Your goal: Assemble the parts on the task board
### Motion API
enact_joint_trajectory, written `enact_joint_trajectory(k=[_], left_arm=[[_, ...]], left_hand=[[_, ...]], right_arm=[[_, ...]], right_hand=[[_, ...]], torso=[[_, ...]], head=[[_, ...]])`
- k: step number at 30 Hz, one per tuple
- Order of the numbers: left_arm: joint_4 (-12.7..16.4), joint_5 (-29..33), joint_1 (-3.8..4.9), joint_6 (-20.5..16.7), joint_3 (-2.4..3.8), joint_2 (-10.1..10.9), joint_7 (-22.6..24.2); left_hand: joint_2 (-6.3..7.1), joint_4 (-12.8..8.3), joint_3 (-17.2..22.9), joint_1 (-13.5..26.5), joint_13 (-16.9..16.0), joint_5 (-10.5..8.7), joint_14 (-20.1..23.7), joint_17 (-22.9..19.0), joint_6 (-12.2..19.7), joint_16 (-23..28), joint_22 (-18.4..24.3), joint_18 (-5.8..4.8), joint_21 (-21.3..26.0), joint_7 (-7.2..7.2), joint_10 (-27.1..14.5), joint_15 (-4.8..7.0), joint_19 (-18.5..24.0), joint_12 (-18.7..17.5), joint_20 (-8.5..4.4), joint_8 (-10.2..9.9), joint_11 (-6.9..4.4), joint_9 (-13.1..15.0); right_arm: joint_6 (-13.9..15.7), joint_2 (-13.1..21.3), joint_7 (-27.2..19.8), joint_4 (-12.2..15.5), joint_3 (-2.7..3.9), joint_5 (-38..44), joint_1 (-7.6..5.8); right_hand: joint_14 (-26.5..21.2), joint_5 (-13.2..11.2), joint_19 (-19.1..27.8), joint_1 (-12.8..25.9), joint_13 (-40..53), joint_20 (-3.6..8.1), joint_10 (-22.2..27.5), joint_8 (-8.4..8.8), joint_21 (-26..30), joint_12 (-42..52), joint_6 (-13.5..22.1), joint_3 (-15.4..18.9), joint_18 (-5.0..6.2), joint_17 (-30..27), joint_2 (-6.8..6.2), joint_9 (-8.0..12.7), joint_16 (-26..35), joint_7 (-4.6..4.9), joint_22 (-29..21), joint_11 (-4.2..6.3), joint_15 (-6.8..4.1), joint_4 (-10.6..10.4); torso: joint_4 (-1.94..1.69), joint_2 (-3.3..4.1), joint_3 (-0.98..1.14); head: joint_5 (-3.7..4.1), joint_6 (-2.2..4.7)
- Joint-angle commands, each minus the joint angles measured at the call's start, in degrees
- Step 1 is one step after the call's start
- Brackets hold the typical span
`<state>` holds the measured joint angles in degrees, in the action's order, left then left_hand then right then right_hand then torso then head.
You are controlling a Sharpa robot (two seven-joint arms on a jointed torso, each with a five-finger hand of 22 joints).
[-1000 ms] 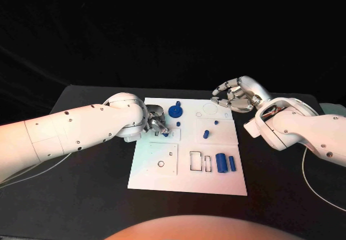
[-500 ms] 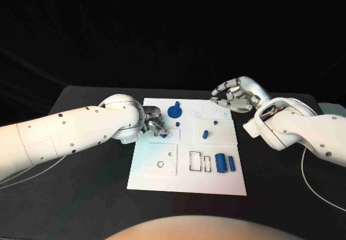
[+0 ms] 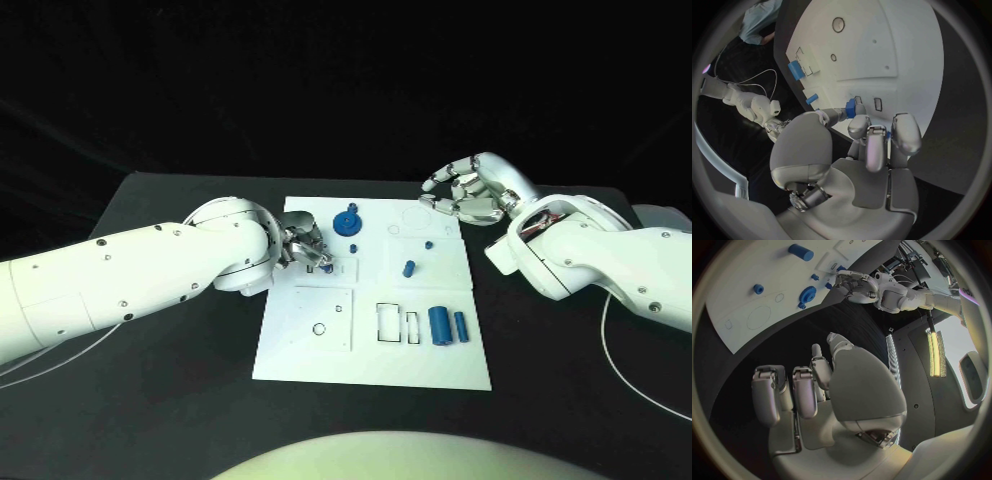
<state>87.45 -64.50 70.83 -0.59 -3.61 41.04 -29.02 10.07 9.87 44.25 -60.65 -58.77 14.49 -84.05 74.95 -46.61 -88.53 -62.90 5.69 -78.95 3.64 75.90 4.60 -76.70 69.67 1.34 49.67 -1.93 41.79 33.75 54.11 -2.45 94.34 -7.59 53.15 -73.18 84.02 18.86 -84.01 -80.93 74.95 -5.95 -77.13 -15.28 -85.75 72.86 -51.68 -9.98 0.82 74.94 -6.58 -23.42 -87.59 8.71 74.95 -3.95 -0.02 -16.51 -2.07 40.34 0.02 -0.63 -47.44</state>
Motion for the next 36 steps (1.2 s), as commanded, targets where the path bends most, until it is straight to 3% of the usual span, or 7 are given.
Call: enact_joint_trajectory(k=[1, 12, 18, 36], left_arm=[[0.83, -0.71, -0.36, -6.15, 0.03, 0.27, 1.78], [1.17, -6.58, -2.00, -8.14, 0.02, 0.30, 1.92], [0.77, -9.07, -2.21, -6.20, 0.02, 0.08, 1.08], [-0.80, -9.45, -2.25, -1.41, 0.04, -0.83, -0.19]], left_hand=[[-0.73, -10.16, 9.84, -0.31, -0.02, 0.29, -5.36, 12.77, -1.18, -0.36, -0.27, -0.40, -0.35, -1.35, 0.40, 0.47, -0.41, 0.25, 0.05, 0.36, 0.03, 0.07], [-0.75, -10.23, 9.90, -0.36, 0.03, 0.24, -5.41, 12.93, -1.31, -0.45, -0.80, -0.49, -0.59, -1.40, 0.50, 0.53, -0.70, 0.25, -0.01, 0.41, -0.03, 0.05], [-0.71, -10.27, 9.92, -0.39, 0.02, 0.20, -5.43, 13.03, -1.36, -0.50, -0.90, -0.51, -0.64, -1.43, 0.56, 0.56, -0.77, 0.27, -0.04, 0.43, -0.06, 0.04], [-0.59, -10.31, 9.96, -0.36, 0.79, 0.11, -5.46, 13.11, -1.47, -0.54, -1.17, -0.56, -0.78, -1.49, 0.39, 0.62, -0.94, -0.19, -0.12, 0.53, -0.12, 0.04]], right_arm=[[-0.24, 0.18, -0.38, 0.13, 0.00, 0.49, 0.08], [-0.28, 0.36, -0.37, 0.14, 0.00, 0.49, 0.22], [-0.28, 0.33, -0.37, 0.10, 0.00, 0.49, 0.27], [-0.29, 0.14, -0.39, 0.01, 0.00, 0.44, 0.41]], right_hand=[[4.71, 0.20, -3.42, 0.12, 0.79, 0.31, -0.02, -0.17, 0.20, -0.04, 0.36, -0.19, 0.39, 10.30, -0.25, -0.05, 0.19, -0.19, 12.16, 0.27, -0.42, -0.05], [4.71, 0.20, -3.42, 0.12, 0.79, 0.31, -0.02, -0.17, 0.20, -0.04, 0.36, -0.19, 0.39, 10.30, -0.25, -0.05, 0.19, -0.19, 12.16, 0.27, -0.42, -0.05], [4.71, 0.20, -3.42, 0.12, 0.79, 0.31, -0.02, -0.17, 0.20, -0.04, 0.36, -0.19, 0.39, 10.30, -0.25, -0.05, 0.19, -0.19, 12.16, 0.27, -0.42, -0.05], [4.71, 0.20, -3.42, 0.12, 0.79, 0.31, -0.02, -0.17, 0.20, -0.04, 0.36, -0.19, 0.39, 10.30, -0.25, -0.05, 0.19, -0.19, 12.16, 0.27, -0.42, -0.05]], torso=[[0.01, -0.02, 0.07], [0.02, 0.00, 0.06], [0.12, 0.02, 0.14], [0.06, 0.04, 0.11]], head=[[0.07, -0.06], [-0.08, -0.37], [-0.20, -0.47], [-0.06, -0.89]])
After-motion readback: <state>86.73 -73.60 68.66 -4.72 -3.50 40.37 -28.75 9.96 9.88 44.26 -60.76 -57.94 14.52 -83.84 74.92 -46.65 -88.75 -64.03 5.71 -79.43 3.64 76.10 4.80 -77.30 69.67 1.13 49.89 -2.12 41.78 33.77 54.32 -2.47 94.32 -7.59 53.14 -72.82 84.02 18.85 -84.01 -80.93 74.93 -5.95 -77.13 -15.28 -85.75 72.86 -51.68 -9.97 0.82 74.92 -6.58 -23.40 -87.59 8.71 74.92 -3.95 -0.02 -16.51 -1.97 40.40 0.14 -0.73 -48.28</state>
